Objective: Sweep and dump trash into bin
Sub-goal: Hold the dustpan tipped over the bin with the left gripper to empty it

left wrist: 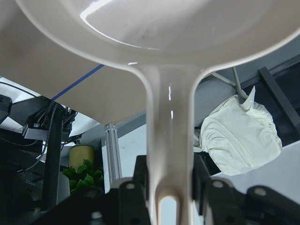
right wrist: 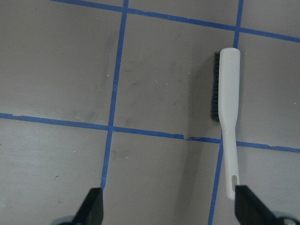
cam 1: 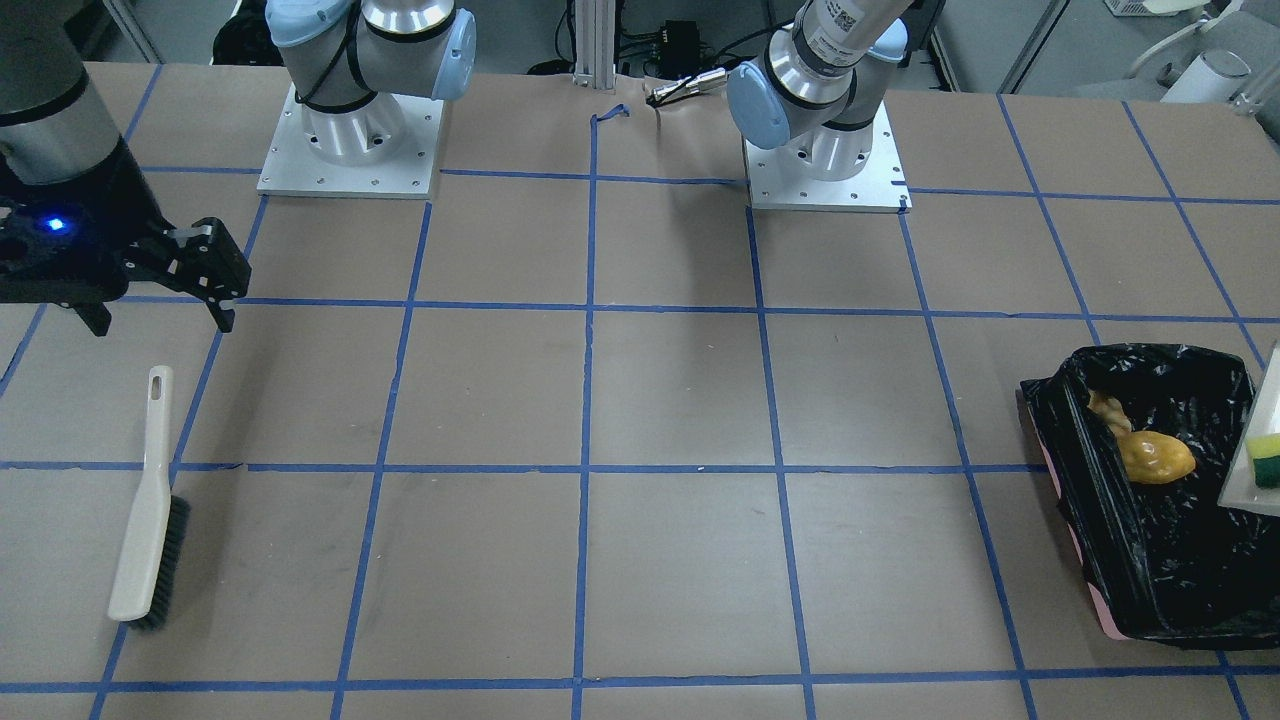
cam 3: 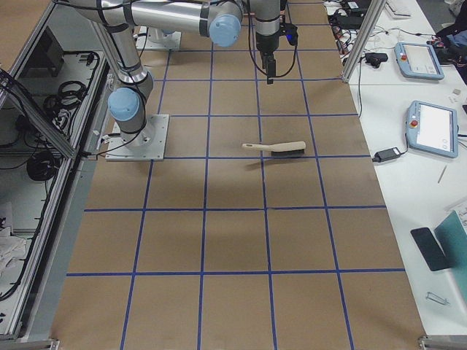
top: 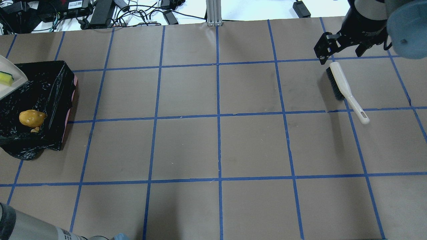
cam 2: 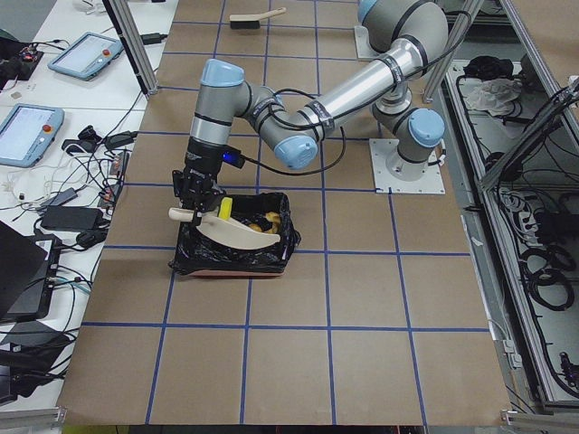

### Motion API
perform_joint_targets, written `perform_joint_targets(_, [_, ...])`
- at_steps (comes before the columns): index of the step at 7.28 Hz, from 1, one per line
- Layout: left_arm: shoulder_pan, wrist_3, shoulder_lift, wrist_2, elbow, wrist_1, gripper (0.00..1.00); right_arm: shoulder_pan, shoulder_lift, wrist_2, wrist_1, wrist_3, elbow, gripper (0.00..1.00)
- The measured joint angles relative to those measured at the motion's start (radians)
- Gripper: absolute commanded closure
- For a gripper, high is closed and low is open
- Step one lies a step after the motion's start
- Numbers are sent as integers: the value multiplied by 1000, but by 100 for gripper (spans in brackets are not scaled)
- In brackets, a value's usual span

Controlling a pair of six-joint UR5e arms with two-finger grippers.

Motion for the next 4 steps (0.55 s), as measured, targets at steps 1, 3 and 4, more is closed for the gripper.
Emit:
perform_joint_targets(1, [-1, -4, 19, 0, -18, 11, 85, 8, 1, 0, 1, 1, 3, 0])
perform_joint_targets(3, [-4, -7, 56, 11, -103, 115, 86, 11, -2, 0, 11, 1, 5, 0])
perform_joint_targets(4, [-10, -1, 69, 24, -160, 201, 87, 13, -9, 4, 27, 0, 5, 0])
